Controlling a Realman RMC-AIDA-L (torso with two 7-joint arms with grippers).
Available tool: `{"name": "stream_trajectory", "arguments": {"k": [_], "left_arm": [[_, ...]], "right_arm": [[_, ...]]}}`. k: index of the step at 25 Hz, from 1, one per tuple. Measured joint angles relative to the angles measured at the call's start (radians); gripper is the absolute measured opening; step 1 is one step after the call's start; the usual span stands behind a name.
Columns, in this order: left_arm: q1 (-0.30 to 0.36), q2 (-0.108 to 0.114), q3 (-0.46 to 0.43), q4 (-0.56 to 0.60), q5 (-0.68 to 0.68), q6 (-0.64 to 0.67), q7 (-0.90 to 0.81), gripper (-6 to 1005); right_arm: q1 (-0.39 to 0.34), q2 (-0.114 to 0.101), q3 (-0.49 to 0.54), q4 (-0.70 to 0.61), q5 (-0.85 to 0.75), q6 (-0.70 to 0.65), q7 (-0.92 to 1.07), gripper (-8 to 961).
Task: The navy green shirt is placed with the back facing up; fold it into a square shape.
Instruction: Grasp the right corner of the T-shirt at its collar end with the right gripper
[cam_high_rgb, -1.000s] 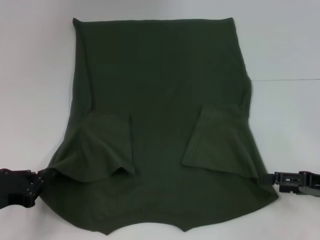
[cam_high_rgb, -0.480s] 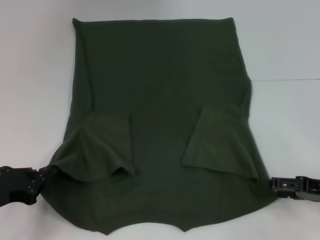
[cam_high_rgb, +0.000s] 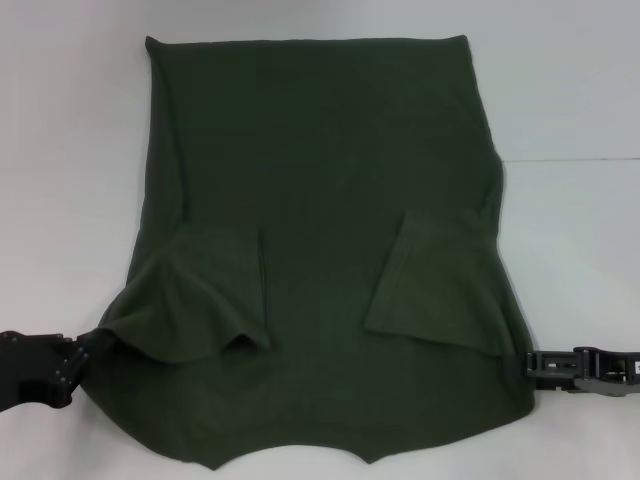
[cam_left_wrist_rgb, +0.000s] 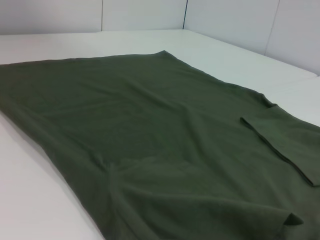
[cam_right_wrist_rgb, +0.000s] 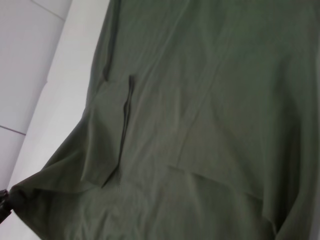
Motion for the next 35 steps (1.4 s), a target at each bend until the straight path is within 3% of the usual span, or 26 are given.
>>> {"name": "stream_trajectory", "arguments": {"k": [11, 33, 35], "left_arm": [[-0.009, 0.000, 0.000, -0.014, 0.000, -0.001, 0.006, 20], [-0.019, 0.000, 0.000, -0.015, -0.002, -0.003, 0.020, 26], [-0.020, 0.000, 0.000, -0.015, -0.002, -0.003, 0.020, 27]], "right_arm": [[-0.028, -0.014, 0.003, 0.004, -0.003, 0.003, 0.017, 835], [-0.029, -0.008, 0.008, 0.007, -0.004, 0.011, 0.035, 825], [-0.029, -0.008, 0.005, 0.008, -0.006, 0.016, 0.041, 664]]}}
